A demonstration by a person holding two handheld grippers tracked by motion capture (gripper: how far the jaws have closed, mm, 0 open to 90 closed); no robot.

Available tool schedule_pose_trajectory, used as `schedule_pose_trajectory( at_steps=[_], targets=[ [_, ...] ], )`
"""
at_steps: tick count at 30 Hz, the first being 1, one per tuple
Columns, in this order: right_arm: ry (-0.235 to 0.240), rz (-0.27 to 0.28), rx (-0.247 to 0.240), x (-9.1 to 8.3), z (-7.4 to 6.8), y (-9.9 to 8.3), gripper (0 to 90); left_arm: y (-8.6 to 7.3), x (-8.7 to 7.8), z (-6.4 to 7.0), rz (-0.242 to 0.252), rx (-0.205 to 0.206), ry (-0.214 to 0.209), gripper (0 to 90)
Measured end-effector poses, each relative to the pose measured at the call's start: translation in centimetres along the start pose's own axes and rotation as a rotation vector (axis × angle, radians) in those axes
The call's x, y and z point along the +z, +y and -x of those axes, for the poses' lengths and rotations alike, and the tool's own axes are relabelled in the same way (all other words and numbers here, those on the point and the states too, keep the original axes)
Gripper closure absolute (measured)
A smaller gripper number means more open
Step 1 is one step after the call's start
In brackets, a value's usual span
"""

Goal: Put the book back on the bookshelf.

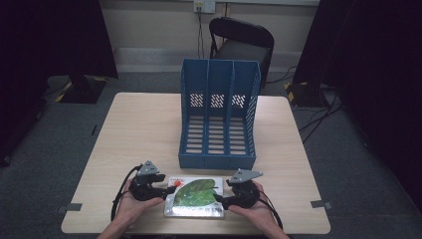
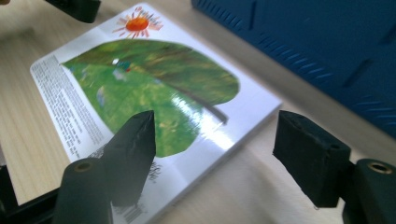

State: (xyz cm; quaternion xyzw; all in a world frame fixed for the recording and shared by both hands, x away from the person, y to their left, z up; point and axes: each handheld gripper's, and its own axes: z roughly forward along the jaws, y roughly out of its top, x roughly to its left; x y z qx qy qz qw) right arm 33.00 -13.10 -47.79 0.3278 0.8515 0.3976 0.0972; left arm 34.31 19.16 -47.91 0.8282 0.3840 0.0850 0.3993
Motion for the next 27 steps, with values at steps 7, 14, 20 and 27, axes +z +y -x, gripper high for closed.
schedule_pose_trajectory(
  at_steps=[7,14,20,27],
  targets=[
    [0.037,-0.032,0.006,0.9,-0.3,-1.0,22.1,-0.2,1.0,-0.3,-0.009,-0.045,-0.005,25.7],
    [0.07,-0.037,-0.017,1.5,-1.2,-1.2,12.4,-0.4,1.4,-0.7,-0.02,-0.088,-0.024,24.1],
    [0.074,-0.039,-0.02,1.5,-1.3,-1.3,10.1,-0.4,1.8,-0.4,-0.031,-0.08,-0.036,24.1],
    [0.078,-0.039,-0.042,1.5,-1.5,-1.3,8.2,-0.4,1.9,-0.2,-0.025,-0.085,-0.055,22.5]
  ],
)
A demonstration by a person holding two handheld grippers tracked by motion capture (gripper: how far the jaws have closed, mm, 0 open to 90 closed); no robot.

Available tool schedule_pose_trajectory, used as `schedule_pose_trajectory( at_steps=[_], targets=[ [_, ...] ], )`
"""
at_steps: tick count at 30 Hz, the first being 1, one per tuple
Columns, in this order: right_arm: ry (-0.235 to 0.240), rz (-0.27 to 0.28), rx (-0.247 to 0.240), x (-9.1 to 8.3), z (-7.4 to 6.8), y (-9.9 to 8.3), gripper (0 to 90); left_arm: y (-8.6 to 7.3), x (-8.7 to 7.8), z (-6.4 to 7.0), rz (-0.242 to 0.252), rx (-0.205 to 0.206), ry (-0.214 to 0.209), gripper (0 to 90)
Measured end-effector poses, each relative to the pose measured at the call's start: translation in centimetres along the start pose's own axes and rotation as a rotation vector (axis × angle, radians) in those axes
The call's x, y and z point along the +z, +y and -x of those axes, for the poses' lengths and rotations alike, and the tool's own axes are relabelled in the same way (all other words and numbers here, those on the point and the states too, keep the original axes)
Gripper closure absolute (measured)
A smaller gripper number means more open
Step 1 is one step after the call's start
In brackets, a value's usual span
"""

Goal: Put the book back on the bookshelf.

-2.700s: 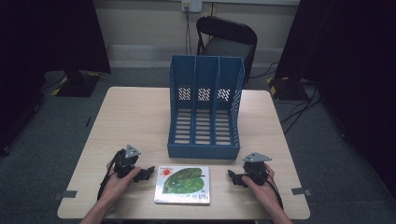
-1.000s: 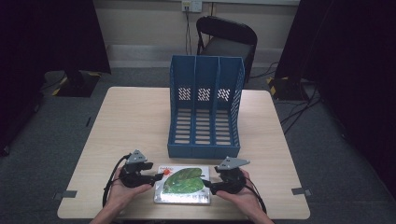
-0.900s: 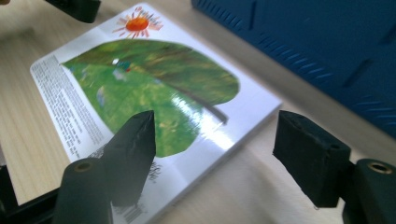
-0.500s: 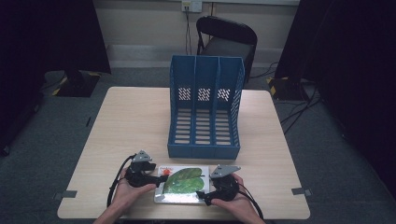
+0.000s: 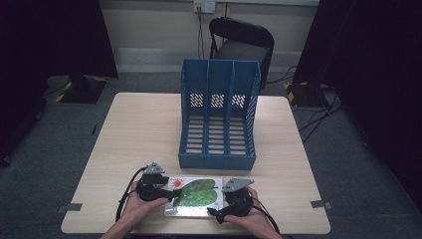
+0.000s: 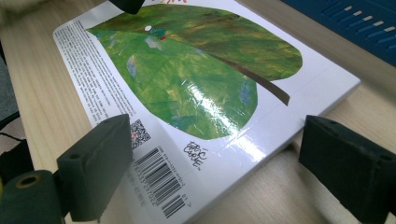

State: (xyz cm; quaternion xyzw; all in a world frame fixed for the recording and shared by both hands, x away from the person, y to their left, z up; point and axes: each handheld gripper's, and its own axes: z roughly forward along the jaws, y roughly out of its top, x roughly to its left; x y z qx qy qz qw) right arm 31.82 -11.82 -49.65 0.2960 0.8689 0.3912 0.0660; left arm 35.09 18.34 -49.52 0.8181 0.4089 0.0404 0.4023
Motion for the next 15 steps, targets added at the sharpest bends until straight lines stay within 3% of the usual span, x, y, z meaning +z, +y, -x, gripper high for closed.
schedule_pose_trajectory(
  at_steps=[9,15],
  targets=[
    [0.02,-0.004,-0.013,-0.26,-0.2,-0.3,8.0,0.01,0.21,0.06,0.014,-0.001,0.011,21.9],
    [0.037,-0.015,-0.003,-0.37,-0.01,-0.41,8.1,0.15,0.42,-0.1,0.024,-0.012,-0.007,19.5]
  ],
)
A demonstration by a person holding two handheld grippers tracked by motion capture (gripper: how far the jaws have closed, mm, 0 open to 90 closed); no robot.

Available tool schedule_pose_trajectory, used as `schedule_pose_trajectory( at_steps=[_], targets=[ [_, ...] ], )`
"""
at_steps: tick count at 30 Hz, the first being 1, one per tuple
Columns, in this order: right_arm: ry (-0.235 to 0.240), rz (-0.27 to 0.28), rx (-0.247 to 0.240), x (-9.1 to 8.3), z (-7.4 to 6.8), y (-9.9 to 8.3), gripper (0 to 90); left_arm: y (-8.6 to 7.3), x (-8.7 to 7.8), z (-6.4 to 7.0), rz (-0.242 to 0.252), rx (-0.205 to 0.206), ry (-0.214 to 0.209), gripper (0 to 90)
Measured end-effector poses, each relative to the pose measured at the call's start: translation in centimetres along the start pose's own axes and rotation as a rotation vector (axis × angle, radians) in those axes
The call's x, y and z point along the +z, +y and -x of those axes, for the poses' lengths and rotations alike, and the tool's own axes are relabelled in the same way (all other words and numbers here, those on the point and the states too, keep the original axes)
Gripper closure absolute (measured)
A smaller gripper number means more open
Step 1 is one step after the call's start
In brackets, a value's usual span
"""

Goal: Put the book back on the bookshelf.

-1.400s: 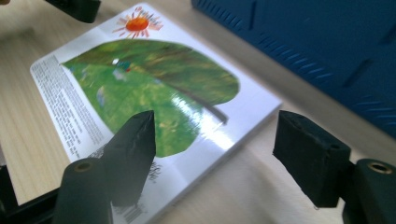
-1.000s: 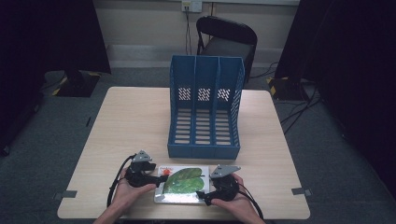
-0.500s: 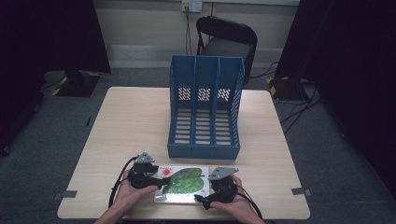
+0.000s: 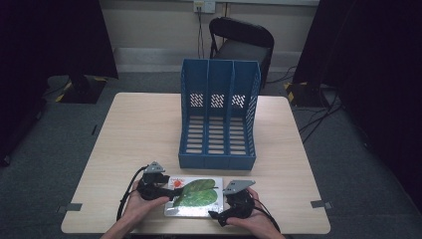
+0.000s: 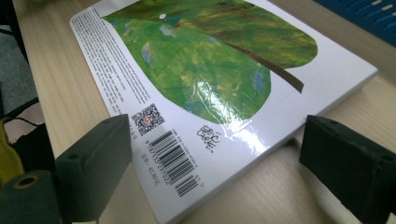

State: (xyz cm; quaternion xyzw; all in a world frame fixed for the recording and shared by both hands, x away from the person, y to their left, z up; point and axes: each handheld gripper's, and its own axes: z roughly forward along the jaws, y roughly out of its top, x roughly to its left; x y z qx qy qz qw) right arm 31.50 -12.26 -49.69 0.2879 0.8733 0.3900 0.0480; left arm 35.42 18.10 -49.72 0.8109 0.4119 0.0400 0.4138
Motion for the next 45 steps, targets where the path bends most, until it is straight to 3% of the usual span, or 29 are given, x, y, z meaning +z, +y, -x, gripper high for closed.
schedule_pose_trajectory(
  at_steps=[3,6,10,16,21,23,28,32,33,38,45],
  targets=[
    [-0.001,0.001,0.0,0.0,-0.1,0.0,8.0,0.0,0.0,-0.1,0.003,-0.003,-0.008,19.6],
    [-0.003,0.002,-0.001,0.0,-0.1,0.0,7.7,0.0,-0.3,-0.5,0.011,-0.046,-0.032,21.1],
    [-0.003,0.001,0.0,0.0,-0.1,0.0,7.6,0.0,-0.5,-0.7,0.023,-0.069,-0.048,23.0],
    [-0.005,0.006,0.002,0.1,-0.1,-0.1,7.5,0.2,-1.3,-1.4,0.062,-0.163,-0.105,25.2],
    [-0.007,0.01,0.006,0.1,-0.2,0.0,7.5,0.1,-1.5,-1.6,0.064,-0.195,-0.129,25.1],
    [-0.012,0.015,0.006,0.2,-0.2,0.0,7.5,0.0,-1.6,-1.9,0.075,-0.232,-0.149,25.2],
    [-0.008,0.016,0.017,0.1,-0.2,-0.1,7.6,0.0,-1.7,-2.2,0.093,-0.272,-0.181,26.1],
    [0.021,-0.009,0.013,-0.2,0.0,-0.4,7.9,0.0,-1.7,-2.2,0.1,-0.279,-0.191,26.3],
    [0.018,-0.016,-0.009,-0.2,-0.2,-0.5,7.9,0.0,-1.7,-2.2,0.105,-0.284,-0.194,26.4],
    [-0.038,-0.029,-0.086,-0.1,-1.1,-0.9,7.0,0.1,-1.7,-2.2,0.105,-0.286,-0.194,27.0],
    [-0.045,-0.024,-0.09,0.0,-1.1,-0.9,6.6,-0.2,-2.0,-2.4,0.089,-0.3,-0.215,29.5]
  ],
)
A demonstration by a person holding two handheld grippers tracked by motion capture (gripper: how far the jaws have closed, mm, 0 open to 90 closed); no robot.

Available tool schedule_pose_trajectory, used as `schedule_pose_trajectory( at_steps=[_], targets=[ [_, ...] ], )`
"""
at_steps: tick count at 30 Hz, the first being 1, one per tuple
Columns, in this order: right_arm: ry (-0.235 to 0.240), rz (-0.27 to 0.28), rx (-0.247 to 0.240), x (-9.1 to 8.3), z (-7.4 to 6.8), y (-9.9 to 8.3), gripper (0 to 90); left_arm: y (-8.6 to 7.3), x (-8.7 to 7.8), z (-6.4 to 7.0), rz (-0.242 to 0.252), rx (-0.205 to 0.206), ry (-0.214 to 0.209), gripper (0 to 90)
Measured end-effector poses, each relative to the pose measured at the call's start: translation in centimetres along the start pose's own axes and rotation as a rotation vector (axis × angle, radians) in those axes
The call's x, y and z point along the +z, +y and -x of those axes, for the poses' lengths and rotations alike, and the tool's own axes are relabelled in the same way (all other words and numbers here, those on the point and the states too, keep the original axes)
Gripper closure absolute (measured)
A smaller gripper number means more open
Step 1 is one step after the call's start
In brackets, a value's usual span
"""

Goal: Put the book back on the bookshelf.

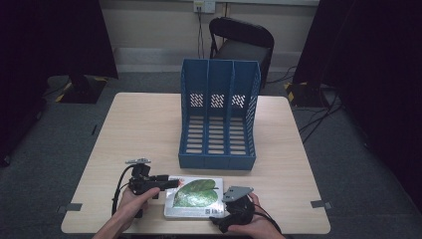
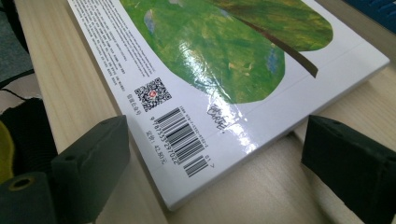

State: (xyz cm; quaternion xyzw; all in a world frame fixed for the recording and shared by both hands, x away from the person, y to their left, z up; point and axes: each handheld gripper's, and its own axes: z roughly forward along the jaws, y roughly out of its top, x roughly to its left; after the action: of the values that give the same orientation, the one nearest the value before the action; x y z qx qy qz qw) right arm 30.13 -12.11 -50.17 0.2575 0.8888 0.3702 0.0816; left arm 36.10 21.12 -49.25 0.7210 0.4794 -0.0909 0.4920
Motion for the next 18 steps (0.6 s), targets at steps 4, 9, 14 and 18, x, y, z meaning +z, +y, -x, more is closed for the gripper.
schedule_pose_trajectory(
  at_steps=[4,9,14,18],
  targets=[
    [-0.02,0.004,-0.003,0.13,-0.27,-0.02,6.1,-0.25,-0.41,0.12,-0.006,0.001,-0.015,32.3],
    [-0.012,0.005,0.011,0.16,-0.13,0.08,6.2,-0.32,-0.58,-0.01,-0.006,-0.024,-0.024,35.0],
    [0.006,-0.006,0.014,-0.03,0.0,0.14,7.6,-0.1,-0.11,-0.25,-0.012,0.004,0.022,31.8],
    [0.003,-0.003,0.011,-0.04,-0.06,0.08,7.5,0.26,0.39,-0.38,-0.009,0.045,0.086,27.2]
  ],
)
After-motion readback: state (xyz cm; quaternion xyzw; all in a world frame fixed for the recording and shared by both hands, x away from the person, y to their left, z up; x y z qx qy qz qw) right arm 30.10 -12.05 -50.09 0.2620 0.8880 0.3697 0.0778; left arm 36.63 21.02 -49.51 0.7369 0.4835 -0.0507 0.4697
